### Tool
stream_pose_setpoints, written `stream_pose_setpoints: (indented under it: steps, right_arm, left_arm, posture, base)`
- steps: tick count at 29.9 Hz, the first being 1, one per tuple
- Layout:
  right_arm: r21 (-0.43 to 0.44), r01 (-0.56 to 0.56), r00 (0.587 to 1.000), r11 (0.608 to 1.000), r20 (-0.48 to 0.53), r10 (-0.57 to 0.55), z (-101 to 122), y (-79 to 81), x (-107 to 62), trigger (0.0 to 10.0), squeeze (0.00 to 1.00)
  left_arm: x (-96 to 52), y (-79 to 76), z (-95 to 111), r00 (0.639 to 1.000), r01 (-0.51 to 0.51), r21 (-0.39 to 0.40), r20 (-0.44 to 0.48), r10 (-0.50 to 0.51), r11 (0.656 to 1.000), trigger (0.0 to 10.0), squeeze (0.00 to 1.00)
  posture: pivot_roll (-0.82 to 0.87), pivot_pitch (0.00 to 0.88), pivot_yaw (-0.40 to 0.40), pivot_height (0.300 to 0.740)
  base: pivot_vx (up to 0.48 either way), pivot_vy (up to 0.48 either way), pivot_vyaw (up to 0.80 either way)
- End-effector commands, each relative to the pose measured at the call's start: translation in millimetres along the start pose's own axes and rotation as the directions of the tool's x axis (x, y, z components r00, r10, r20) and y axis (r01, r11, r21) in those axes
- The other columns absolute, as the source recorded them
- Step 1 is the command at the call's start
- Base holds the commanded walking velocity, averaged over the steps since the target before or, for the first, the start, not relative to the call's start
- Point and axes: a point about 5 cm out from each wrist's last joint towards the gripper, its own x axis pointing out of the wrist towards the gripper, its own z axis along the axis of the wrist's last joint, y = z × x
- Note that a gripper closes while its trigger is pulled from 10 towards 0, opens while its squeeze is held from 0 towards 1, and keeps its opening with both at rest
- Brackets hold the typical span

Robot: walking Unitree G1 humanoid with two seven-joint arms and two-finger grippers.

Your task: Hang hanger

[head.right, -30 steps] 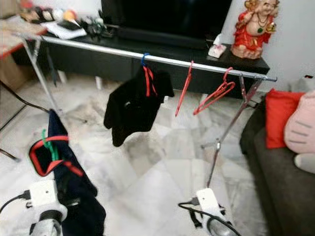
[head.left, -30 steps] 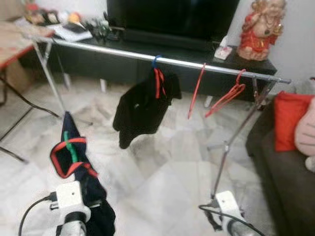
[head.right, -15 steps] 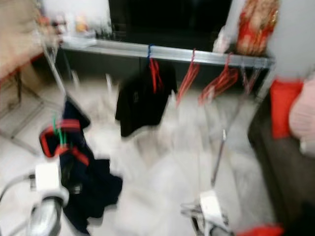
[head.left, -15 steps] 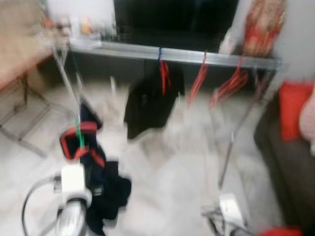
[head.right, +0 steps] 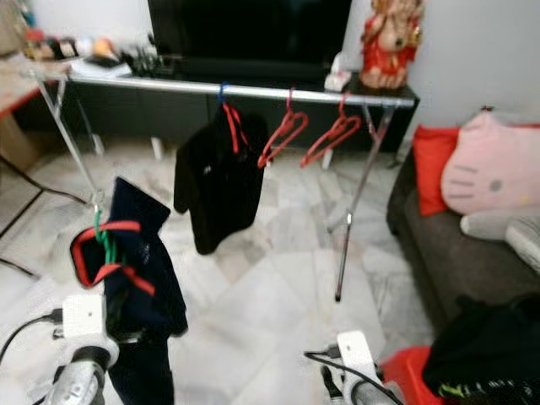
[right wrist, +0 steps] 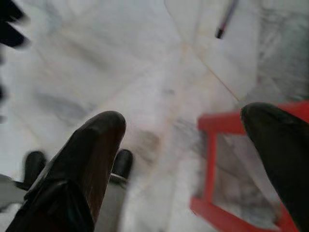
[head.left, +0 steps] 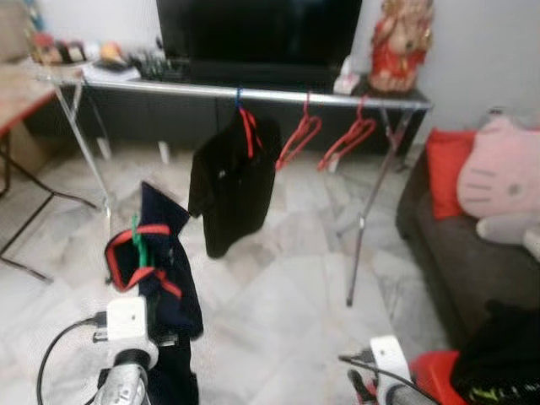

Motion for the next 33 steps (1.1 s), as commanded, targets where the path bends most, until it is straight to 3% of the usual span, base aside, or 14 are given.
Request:
stream_pose_setpoints:
  steps: [1, 7, 18, 24, 33]
  right_arm:
    - [-0.008, 0.011, 1.0, 1.0, 0.009, -0.011, 6, -2.2, 1.0, 10.0, 0.0]
    - [0.05, 0.023, 0.999, 0.998, 0.023, -0.024, 6, 3.2, 1.5, 10.0, 0.0]
    - [0.062, 0.009, 1.0, 0.998, 0.001, -0.01, -2, 12.0, 0.9, 10.0, 0.0]
    - [0.068, 0.019, 0.999, 0.998, -0.032, -0.017, -17, 2.7, -3.2, 10.0, 0.0]
    - [0.053, 0.017, 0.999, 0.998, -0.036, -0.015, -20, 1.0, -4.4, 10.0, 0.0]
  left_arm:
    - [1.5, -0.2, 13, 0.999, 0.001, -0.001, 0.05, -0.001, 1.0, 10.0, 0.0]
    - [2.6, -2.2, 15, 0.998, 0.043, 0.02, 0.047, -0.044, 0.999, 10.0, 0.0]
    - [7.4, -0.4, 23, 0.997, 0.051, 0.028, 0.058, -0.052, 0.998, 10.0, 0.0]
    - [9.4, -9.3, 25, 0.996, 0.058, 0.014, 0.071, -0.058, 0.998, 10.0, 0.0]
    - [3.8, -4.1, 23, 0.997, 0.032, 0.003, 0.064, -0.032, 0.999, 10.0, 0.0]
  posture:
    - [-0.02, 0.0, -0.025, 0.74]
    - [-0.03, 0.0, 0.001, 0.74]
    - [-0.03, 0.0, 0.015, 0.74]
    - [-0.03, 0.0, -0.017, 0.74]
    - [-0.02, 0.0, -0.029, 0.74]
  base:
    - [0.0, 0.307, 0.0]
    - [0.0, 0.304, 0.0]
    - [0.0, 0.315, 0.0]
    - [0.0, 0.314, 0.0]
    - [0.0, 0.314, 0.0]
